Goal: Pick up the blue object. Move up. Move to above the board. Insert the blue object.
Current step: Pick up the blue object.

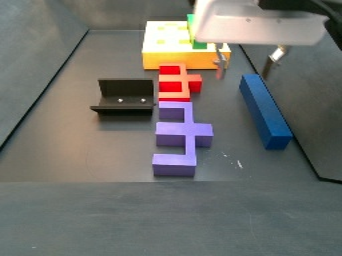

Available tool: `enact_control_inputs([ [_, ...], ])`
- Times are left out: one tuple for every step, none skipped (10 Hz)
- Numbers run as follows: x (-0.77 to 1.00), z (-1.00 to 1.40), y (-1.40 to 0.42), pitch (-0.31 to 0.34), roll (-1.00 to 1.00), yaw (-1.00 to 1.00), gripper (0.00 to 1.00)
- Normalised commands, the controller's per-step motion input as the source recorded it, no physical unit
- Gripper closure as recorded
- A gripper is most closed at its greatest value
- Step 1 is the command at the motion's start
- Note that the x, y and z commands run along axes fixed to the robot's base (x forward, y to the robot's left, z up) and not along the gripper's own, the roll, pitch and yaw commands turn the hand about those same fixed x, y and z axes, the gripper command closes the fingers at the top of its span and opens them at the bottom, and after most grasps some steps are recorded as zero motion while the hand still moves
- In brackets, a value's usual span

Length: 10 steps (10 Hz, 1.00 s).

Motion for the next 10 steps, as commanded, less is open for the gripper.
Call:
enact_control_inputs([
  [-0.47,-0.12,-0.17,-0.053,0.17,-0.07,0.0],
  [-0.31,-0.23,-0.02,-0.041,0.11,0.0,0.0],
  [-0.04,-0.27,0.0,0.0,0.04,0.0,0.0],
  [0.0,-0.33,0.0,0.0,0.03,0.0,0.0],
  [0.0,-0.37,0.0,0.0,0.07,-0.04,0.0],
  [-0.04,-0.33,0.0,0.0,0.1,-0.11,0.0],
  [-0.15,-0.19,0.11,0.0,0.02,-0.07,0.0],
  [-0.12,-0.17,0.14,0.0,0.04,-0.07,0.0],
  [-0.09,-0.2,0.12,0.0,0.07,-0.03,0.0],
  [0.0,-0.23,0.02,0.0,0.09,0.0,0.0],
])
